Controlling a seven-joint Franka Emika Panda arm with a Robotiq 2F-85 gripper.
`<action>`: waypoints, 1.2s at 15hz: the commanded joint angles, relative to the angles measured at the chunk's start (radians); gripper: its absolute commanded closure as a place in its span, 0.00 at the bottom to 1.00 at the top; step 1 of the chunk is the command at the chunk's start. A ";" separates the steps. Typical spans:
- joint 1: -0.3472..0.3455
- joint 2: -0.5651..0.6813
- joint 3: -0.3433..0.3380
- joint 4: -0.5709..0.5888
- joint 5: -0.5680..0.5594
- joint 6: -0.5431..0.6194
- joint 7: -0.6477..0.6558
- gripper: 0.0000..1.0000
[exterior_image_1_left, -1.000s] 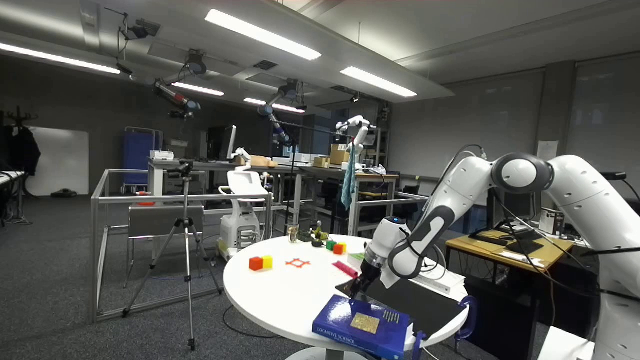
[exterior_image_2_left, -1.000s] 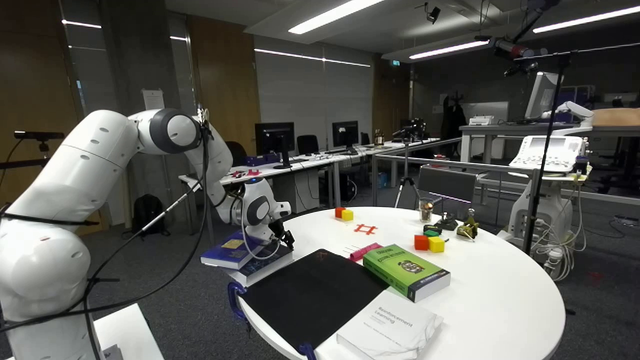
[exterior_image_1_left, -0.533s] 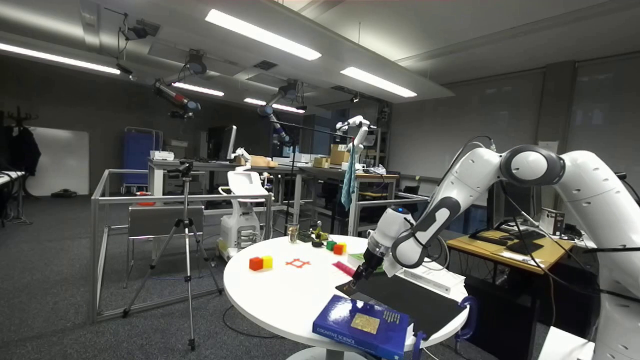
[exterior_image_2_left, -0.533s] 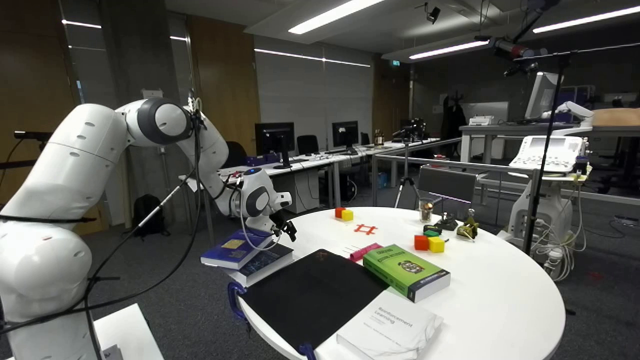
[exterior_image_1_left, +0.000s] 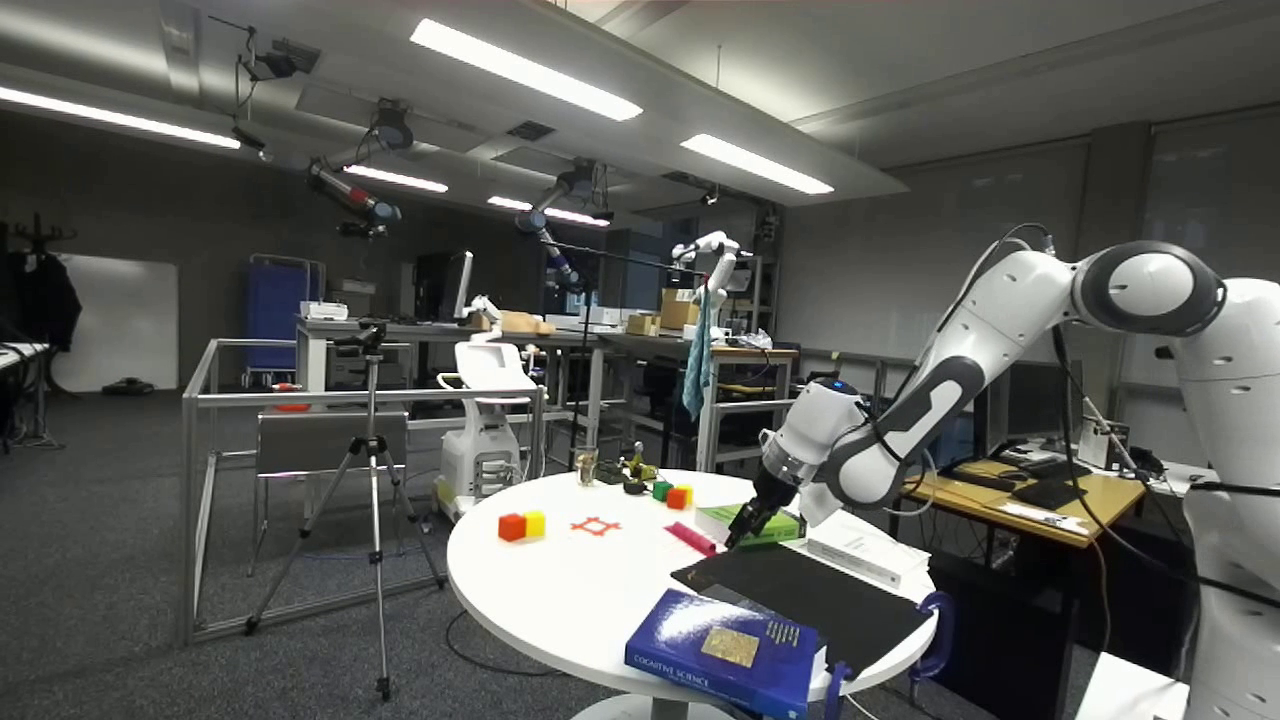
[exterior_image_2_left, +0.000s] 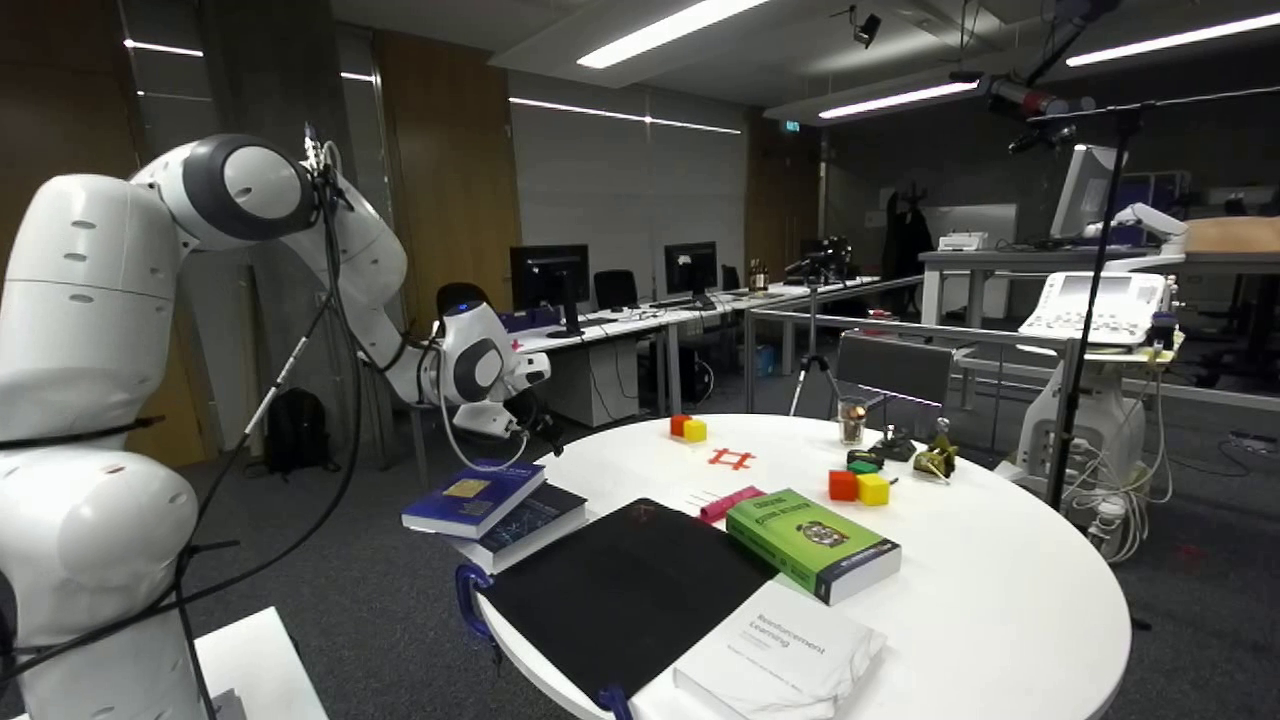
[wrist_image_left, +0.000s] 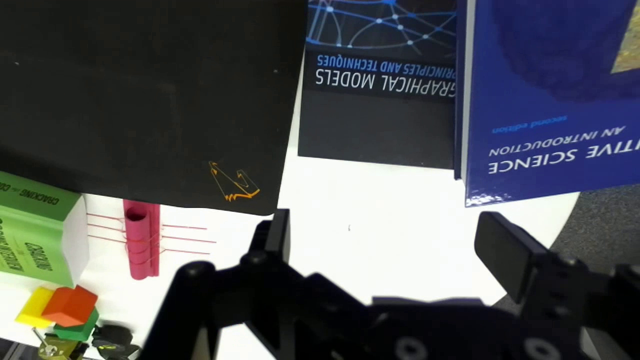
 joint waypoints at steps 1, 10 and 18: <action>0.111 -0.148 -0.089 -0.134 -0.117 -0.032 0.104 0.00; 0.289 -0.212 -0.129 -0.216 -0.493 -0.080 0.433 0.00; 0.292 -0.165 -0.117 -0.191 -0.481 -0.055 0.429 0.00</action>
